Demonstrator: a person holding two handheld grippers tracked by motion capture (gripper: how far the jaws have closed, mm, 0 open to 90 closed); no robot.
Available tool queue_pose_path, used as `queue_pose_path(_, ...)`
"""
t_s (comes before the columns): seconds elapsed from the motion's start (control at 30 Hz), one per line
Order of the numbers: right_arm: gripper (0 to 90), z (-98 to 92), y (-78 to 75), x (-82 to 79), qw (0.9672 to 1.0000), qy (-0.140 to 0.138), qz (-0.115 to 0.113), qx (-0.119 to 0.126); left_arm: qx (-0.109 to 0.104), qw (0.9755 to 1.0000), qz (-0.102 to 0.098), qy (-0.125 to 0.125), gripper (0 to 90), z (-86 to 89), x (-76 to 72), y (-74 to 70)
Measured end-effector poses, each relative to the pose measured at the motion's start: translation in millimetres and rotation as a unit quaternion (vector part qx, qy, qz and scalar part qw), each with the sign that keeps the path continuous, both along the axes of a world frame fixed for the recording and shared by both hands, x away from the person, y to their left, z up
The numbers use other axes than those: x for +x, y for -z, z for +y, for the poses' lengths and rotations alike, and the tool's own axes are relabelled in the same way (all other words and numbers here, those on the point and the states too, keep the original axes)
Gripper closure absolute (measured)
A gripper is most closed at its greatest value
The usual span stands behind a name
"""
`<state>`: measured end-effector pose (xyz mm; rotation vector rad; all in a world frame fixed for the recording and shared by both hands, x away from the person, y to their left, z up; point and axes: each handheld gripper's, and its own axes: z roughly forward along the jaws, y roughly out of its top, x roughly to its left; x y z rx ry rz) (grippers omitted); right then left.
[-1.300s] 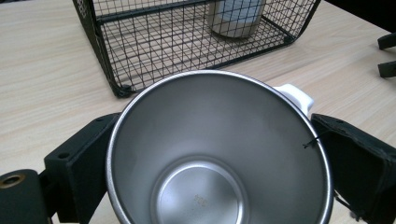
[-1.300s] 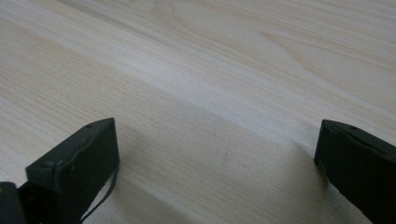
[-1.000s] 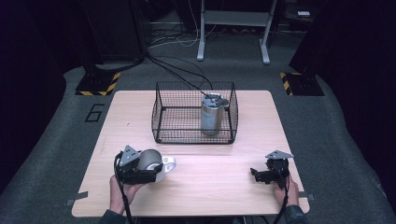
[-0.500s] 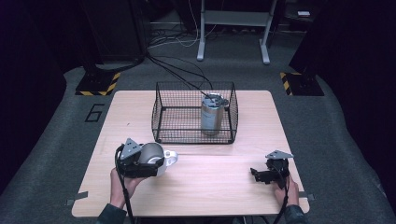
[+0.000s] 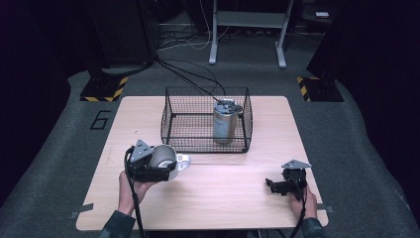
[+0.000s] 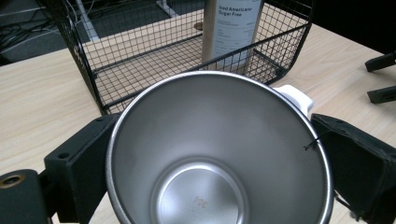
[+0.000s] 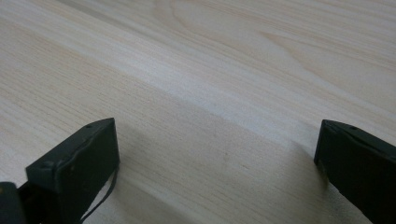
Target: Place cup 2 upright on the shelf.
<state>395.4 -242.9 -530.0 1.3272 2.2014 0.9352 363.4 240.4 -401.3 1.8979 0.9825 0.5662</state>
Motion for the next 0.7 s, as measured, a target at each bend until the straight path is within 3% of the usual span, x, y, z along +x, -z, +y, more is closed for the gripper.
queue_pose_path(0.7,0.0,0.0,0.0,0.0,1.0000,0.000,0.000,0.000,0.011,0.9995,-0.018,0.022,6.2,-17.4,21.2,-25.8)
